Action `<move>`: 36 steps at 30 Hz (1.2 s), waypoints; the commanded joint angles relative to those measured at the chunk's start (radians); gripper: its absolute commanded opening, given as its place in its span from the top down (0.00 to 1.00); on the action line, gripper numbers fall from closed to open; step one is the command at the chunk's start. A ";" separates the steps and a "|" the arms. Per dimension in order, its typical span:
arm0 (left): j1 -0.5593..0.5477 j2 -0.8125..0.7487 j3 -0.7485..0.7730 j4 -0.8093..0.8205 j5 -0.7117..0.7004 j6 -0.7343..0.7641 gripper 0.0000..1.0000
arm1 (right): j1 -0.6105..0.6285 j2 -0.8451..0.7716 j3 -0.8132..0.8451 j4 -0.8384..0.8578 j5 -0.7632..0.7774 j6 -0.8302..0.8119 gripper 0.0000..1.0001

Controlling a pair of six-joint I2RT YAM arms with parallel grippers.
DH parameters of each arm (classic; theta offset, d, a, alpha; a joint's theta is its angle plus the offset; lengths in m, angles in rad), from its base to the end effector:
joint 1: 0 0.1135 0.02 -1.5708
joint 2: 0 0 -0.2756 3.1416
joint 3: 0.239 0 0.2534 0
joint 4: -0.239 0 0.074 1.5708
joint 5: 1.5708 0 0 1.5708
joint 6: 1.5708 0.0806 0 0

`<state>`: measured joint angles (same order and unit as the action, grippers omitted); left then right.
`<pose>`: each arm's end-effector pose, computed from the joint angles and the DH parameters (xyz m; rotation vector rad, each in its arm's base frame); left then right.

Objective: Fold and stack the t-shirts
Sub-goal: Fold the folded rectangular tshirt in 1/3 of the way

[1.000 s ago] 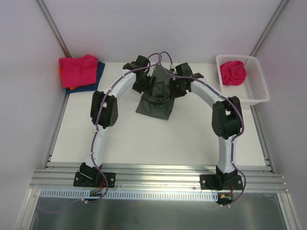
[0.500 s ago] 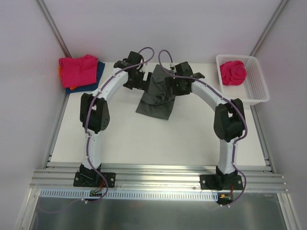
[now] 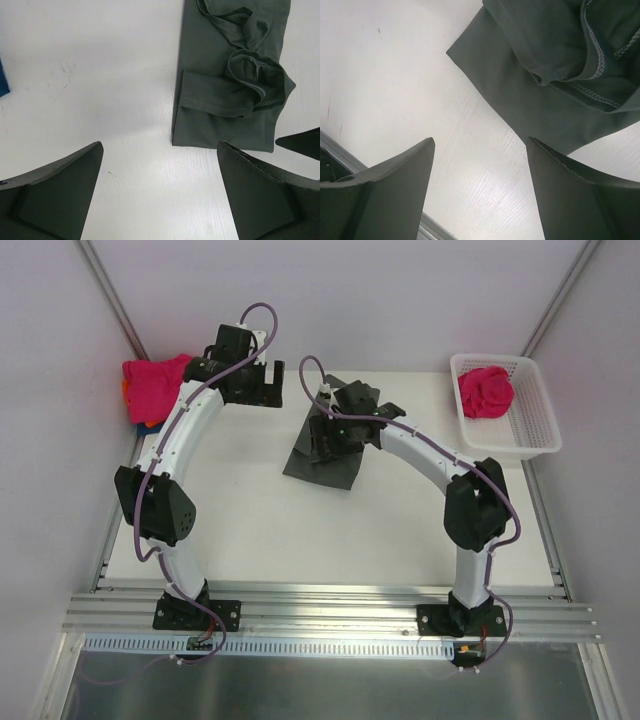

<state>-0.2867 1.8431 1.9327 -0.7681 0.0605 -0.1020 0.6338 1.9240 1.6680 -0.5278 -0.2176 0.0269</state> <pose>0.4343 -0.1331 0.3638 0.2412 2.2496 -0.2762 0.3739 0.2964 0.2600 -0.8222 2.2613 0.5720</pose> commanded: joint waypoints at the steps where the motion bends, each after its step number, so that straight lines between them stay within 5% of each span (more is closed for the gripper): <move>1: 0.004 -0.057 -0.035 -0.013 -0.008 -0.010 0.01 | 0.003 0.044 0.045 -0.006 -0.013 0.025 0.22; 19: 0.063 -0.131 -0.103 -0.017 0.018 -0.036 0.01 | -0.009 0.294 0.246 -0.028 0.096 -0.050 0.22; 36: 0.063 -0.169 -0.170 -0.020 0.027 -0.019 0.01 | -0.187 0.339 0.424 -0.001 0.210 -0.130 0.20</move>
<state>-0.2276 1.7390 1.7756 -0.7841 0.0704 -0.1207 0.4576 2.2688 2.0289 -0.5461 -0.0364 -0.0685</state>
